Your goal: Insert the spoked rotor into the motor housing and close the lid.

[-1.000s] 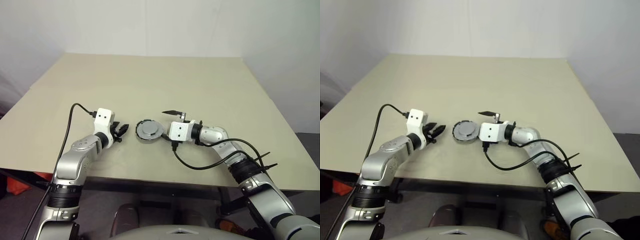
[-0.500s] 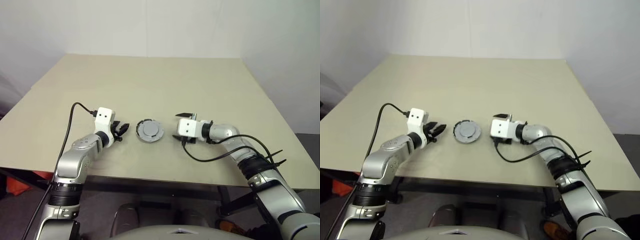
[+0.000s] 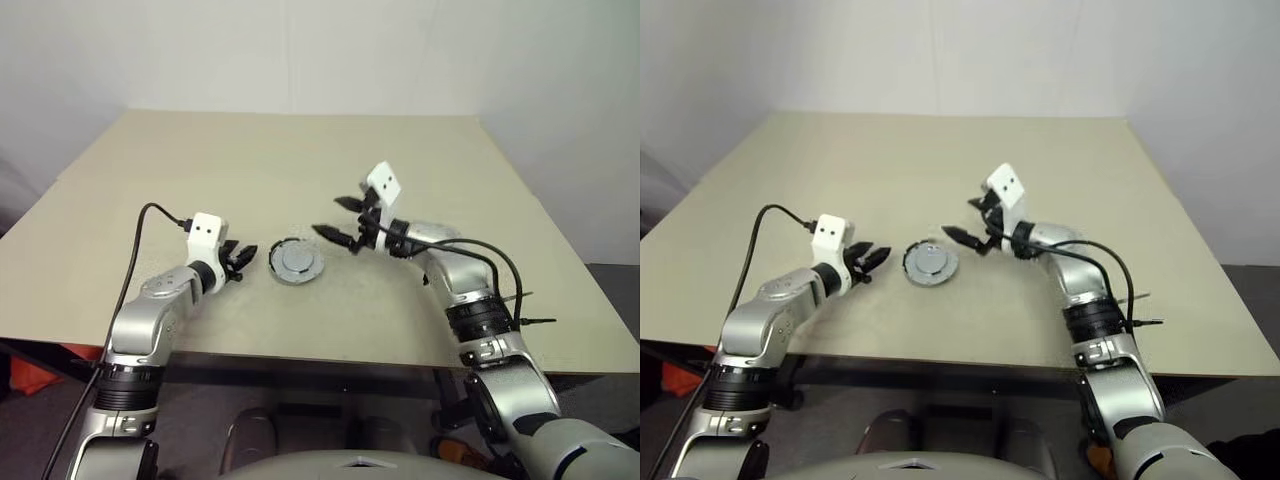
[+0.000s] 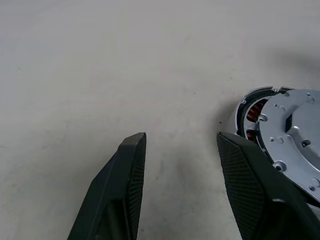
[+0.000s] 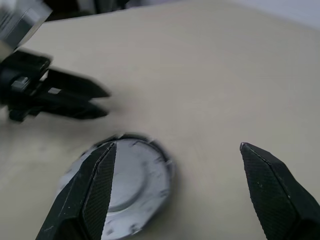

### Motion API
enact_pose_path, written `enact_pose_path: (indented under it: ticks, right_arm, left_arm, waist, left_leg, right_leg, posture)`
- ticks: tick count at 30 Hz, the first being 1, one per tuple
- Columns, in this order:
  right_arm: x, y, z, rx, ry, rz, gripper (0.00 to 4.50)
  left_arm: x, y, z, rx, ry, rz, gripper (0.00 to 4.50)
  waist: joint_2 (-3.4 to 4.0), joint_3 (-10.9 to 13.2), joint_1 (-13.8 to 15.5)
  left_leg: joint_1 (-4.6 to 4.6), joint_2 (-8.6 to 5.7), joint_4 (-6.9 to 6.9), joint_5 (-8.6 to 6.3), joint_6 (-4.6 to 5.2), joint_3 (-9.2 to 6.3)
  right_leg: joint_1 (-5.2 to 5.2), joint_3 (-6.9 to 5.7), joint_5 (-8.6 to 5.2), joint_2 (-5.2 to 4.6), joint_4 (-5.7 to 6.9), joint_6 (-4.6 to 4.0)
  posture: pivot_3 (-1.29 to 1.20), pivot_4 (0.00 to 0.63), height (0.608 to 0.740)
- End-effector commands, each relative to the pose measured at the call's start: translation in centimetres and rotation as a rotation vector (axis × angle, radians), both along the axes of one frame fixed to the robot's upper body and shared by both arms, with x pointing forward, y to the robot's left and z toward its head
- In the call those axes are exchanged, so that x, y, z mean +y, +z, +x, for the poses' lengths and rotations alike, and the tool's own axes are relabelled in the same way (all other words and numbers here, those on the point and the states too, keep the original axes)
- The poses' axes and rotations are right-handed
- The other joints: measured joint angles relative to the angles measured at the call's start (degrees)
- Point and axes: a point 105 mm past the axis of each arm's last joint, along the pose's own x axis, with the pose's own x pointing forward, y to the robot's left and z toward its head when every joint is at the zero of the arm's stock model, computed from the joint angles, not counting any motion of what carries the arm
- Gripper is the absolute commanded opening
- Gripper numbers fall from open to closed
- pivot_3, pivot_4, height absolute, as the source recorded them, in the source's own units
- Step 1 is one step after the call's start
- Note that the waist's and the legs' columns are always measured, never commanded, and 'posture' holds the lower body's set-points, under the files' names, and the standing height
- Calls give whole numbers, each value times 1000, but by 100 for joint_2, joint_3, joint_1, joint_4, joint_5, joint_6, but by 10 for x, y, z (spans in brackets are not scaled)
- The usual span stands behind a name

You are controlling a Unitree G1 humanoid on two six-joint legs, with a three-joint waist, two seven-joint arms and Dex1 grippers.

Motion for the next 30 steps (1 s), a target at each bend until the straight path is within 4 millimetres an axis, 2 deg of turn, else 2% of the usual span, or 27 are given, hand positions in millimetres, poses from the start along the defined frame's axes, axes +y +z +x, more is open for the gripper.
enact_pose_path:
  ticks: [1,4,16,30]
  right_arm:
    - [18,15,-14,-75,118,-1,4455]
    - [26,4,-18,-86,152,-54,4455]
    - [48,-4,-13,-120,152,-82,4455]
    - [56,-25,-9,-88,152,-105,4455]
  left_arm:
    - [4,15,1,-59,2,10,2370]
    - [5,15,0,-57,4,12,2370]
    - [6,14,-2,-54,7,13,2370]
    - [7,14,-3,-53,13,19,2370]
  waist:
    - [0,0,-4]
    - [0,0,-11]
    - [0,0,-30]
    - [0,0,-41]
  left_leg:
    - [0,2,0,1,-2,-1]
    - [2,3,-1,2,-3,-1]
    - [0,2,-2,3,-5,-2]
    - [-2,3,-4,2,-5,-3]
  right_leg:
    - [0,0,0,1,0,1]
    - [0,0,-4,1,0,7]
    - [-2,0,-11,1,0,19]
    - [-5,0,-1,2,0,1]
  posture:
    - [0,0,740]
    - [0,0,740]
    - [0,0,740]
    - [0,0,740]
